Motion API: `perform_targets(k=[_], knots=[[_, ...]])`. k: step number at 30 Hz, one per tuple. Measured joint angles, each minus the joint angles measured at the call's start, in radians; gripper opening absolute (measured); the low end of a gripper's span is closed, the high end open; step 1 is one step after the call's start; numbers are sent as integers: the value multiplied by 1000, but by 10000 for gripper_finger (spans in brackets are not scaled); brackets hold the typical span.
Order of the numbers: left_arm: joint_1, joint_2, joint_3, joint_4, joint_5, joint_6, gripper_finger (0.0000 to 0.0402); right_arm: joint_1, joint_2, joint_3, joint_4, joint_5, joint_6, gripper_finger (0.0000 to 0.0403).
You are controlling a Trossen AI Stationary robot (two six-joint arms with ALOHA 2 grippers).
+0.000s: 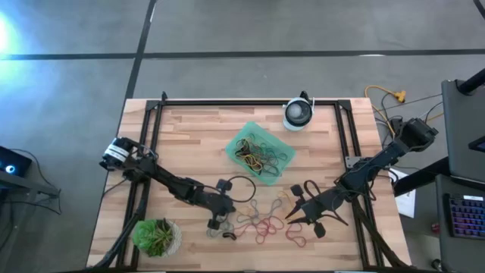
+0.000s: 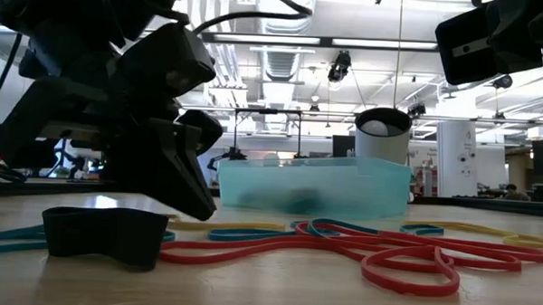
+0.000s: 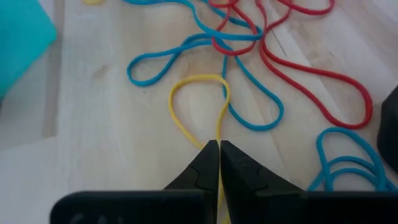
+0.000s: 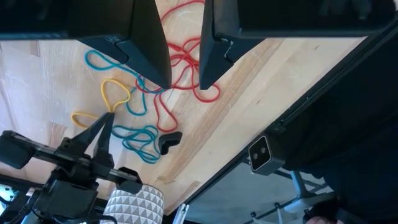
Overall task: Pick and place rubber bands into bin
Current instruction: Put the yellow rubber band into the blue bin
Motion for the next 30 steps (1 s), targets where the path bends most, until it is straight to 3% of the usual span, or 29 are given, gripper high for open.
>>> perform_targets(k=[6, 14, 24, 30], knots=[[-1, -2, 4, 7, -26, 4, 0, 0, 0, 0, 0, 0, 0, 77], [-2, -5, 6, 19, 15, -26, 4, 0, 0, -3, 0, 0, 0, 77], [-1, 4, 10, 80, 19, 27, 113, 0, 0, -3, 1, 0, 0, 77], [18, 48, 15, 132, 21, 46, 136, 0, 0, -3, 2, 0, 0, 77]])
